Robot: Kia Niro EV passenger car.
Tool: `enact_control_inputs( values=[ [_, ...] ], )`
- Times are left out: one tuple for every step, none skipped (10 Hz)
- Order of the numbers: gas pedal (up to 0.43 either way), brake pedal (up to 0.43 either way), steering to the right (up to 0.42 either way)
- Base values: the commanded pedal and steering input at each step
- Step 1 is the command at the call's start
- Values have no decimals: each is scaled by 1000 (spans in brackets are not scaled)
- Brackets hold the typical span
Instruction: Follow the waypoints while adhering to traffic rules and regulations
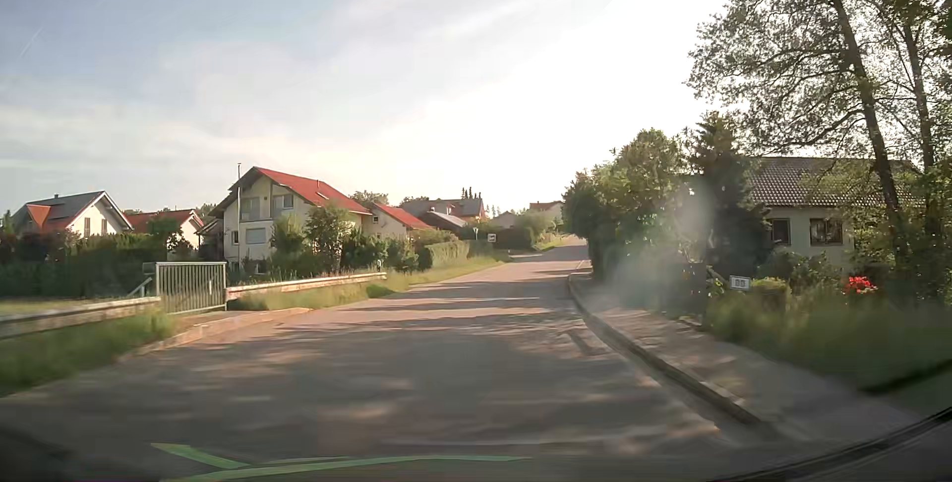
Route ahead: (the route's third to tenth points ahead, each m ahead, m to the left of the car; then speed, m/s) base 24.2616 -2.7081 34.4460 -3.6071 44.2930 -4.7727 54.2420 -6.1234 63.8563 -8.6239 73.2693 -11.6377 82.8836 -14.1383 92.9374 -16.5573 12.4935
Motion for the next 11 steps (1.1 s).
enact_control_inputs(
  values=[
    [79, 0, 23],
    [79, 0, 23],
    [87, 0, 23],
    [87, 0, 24],
    [87, 0, 23],
    [87, 0, 23],
    [87, 0, 24],
    [110, 0, 23],
    [110, 0, 23],
    [110, 0, 23],
    [110, 0, 23]
  ],
)
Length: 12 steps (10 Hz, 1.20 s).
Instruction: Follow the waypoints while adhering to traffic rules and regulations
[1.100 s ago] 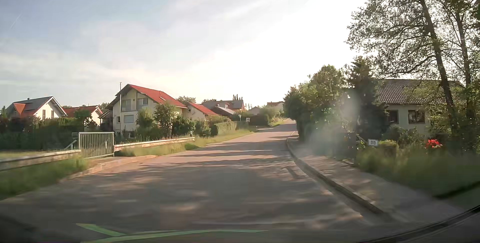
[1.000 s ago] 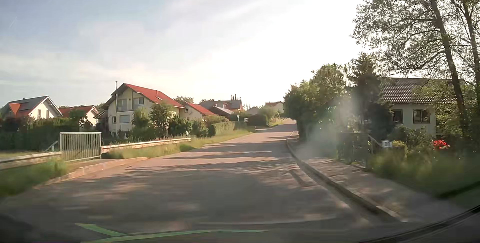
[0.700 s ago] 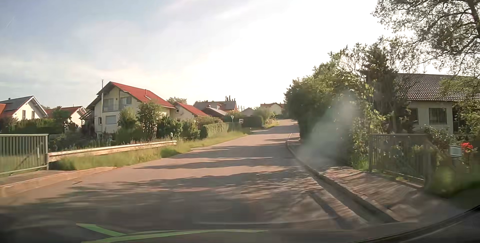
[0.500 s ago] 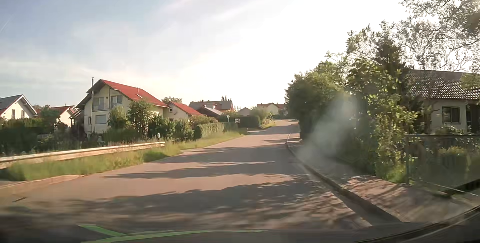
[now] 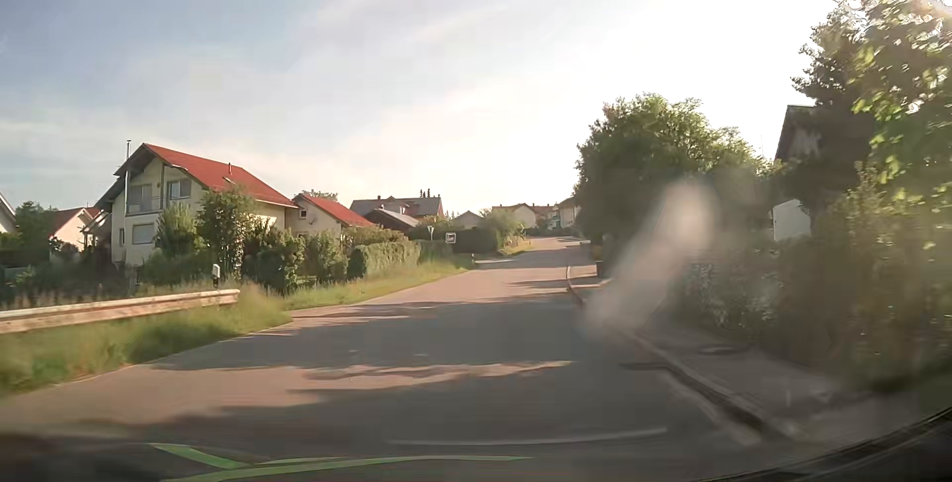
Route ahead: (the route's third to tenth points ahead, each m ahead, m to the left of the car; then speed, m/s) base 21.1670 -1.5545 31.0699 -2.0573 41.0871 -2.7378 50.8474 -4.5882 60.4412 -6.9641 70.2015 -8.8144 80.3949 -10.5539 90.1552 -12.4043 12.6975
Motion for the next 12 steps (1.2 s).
enact_control_inputs(
  values=[
    [110, 0, 24],
    [110, 0, 24],
    [110, 0, 24],
    [110, 0, 24],
    [110, 0, 26],
    [110, 0, 26],
    [110, 0, 26],
    [110, 0, 26],
    [118, 0, 26],
    [118, 0, 26],
    [118, 0, 24],
    [118, 0, 23]
  ],
)
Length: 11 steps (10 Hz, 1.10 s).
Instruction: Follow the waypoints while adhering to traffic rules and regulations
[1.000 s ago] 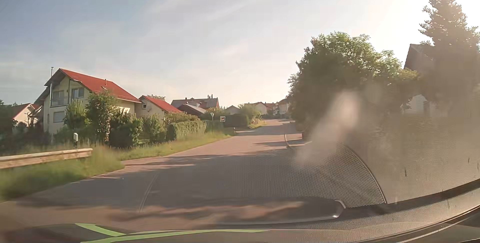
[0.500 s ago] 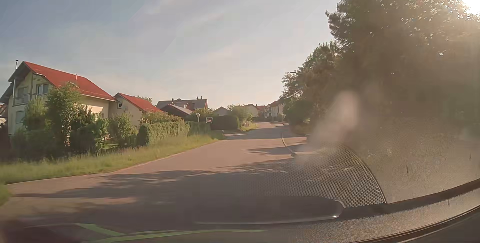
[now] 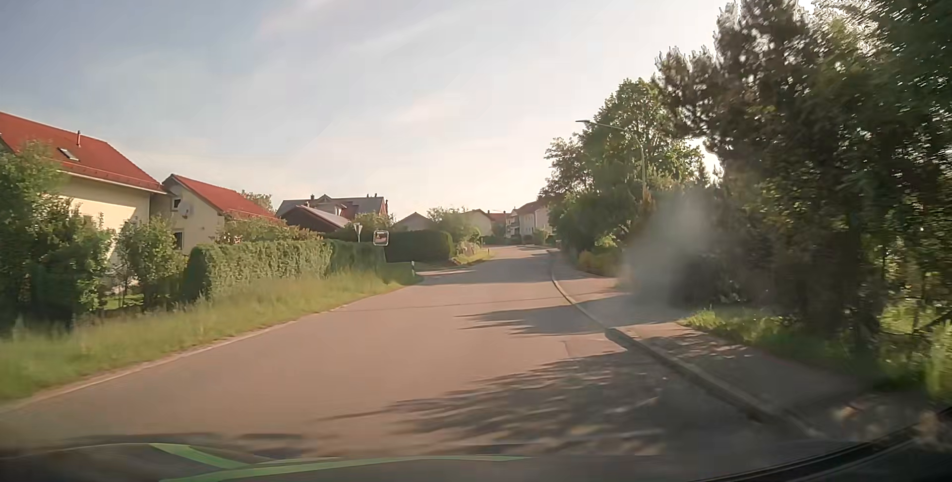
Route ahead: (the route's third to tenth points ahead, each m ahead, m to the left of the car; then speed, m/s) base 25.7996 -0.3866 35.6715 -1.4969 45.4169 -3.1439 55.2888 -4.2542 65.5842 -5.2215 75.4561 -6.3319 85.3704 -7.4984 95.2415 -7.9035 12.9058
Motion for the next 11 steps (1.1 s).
enact_control_inputs(
  values=[
    [118, 0, 22],
    [118, 0, 21],
    [118, 0, 19],
    [118, 0, 18],
    [118, 0, 18],
    [118, 0, 17],
    [118, 0, 17],
    [118, 0, 17],
    [110, 0, 17],
    [110, 0, 17],
    [110, 0, 16]
  ],
)
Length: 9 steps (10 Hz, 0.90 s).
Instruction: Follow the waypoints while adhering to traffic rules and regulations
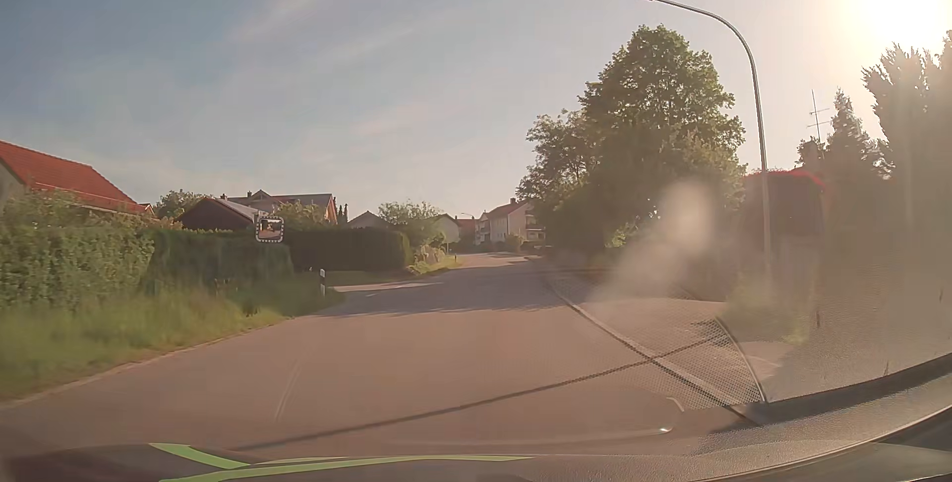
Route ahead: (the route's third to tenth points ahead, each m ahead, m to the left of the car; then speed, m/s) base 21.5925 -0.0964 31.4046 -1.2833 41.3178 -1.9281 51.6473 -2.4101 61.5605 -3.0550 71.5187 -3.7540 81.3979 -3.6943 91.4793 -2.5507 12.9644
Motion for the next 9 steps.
enact_control_inputs(
  values=[
    [110, 0, 15],
    [110, 0, 15],
    [110, 0, 15],
    [110, 0, 15],
    [110, 0, 15],
    [110, 0, 15],
    [110, 0, 15],
    [118, 0, 15],
    [118, 0, 15]
  ],
)
